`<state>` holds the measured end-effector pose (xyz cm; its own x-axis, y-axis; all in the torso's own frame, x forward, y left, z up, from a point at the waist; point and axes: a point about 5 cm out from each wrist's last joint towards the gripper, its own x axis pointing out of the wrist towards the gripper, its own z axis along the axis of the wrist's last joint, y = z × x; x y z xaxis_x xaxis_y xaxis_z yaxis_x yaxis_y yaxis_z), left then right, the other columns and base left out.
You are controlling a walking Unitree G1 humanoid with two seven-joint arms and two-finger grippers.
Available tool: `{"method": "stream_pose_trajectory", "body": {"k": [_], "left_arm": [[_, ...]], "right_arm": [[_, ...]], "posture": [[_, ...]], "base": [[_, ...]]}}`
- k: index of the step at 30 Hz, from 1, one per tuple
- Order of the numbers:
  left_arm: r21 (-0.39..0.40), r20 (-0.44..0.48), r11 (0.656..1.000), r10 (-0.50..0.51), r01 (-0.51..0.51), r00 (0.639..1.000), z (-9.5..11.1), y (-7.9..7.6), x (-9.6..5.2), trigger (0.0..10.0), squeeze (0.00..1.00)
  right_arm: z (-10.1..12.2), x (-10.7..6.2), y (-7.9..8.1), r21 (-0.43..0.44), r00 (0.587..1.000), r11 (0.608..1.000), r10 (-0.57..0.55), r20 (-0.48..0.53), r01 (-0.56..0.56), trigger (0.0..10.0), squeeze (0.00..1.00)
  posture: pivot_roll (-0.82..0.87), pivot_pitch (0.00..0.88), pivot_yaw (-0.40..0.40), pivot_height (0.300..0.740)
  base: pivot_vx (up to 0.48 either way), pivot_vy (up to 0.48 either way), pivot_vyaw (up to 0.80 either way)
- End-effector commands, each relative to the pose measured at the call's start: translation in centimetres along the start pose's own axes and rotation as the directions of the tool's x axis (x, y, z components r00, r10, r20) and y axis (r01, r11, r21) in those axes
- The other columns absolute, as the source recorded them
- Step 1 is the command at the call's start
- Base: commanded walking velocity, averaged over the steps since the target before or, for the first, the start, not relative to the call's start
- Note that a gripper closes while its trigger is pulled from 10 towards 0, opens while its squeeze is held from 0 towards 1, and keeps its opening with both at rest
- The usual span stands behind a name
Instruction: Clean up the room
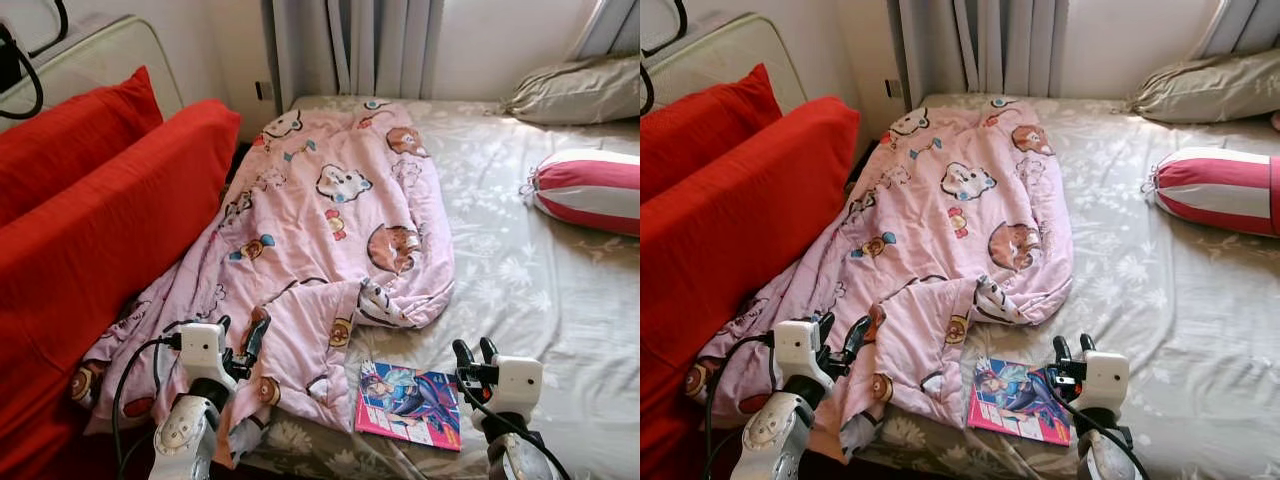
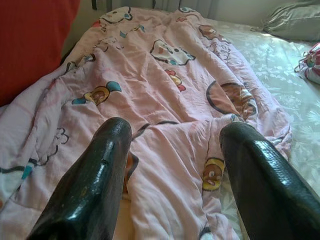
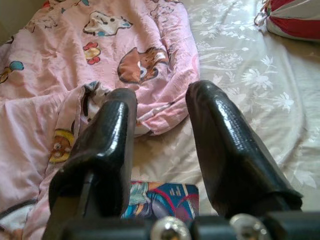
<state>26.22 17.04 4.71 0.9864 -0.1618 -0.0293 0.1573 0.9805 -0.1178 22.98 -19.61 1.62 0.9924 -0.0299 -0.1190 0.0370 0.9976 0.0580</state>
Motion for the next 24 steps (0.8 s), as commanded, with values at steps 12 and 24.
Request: {"method": "stream_pose_trajectory", "body": {"k": [12,24], "left_arm": [[0.012,-0.009,1.000,-0.003,0.003,1.000,0.22,-0.08,-0.15,10.0,0.00],[0.007,-0.015,1.000,0.002,-0.002,1.000,0.26,-0.31,-0.02,10.0,0.00]], "right_arm": [[-0.63,-0.25,0.47,0.003,0.999,1.000,0.004,-0.049,-0.004,10.0,0.00],[-0.73,-0.12,0.81,0.017,0.999,1.000,0.013,-0.043,-0.013,10.0,0.00]], "posture": [[0.02,0.049,0.041,0.680],[0.03,0.065,0.040,0.670]], "base": [[0.000,0.000,0.00],[0.000,0.000,0.00]]}}
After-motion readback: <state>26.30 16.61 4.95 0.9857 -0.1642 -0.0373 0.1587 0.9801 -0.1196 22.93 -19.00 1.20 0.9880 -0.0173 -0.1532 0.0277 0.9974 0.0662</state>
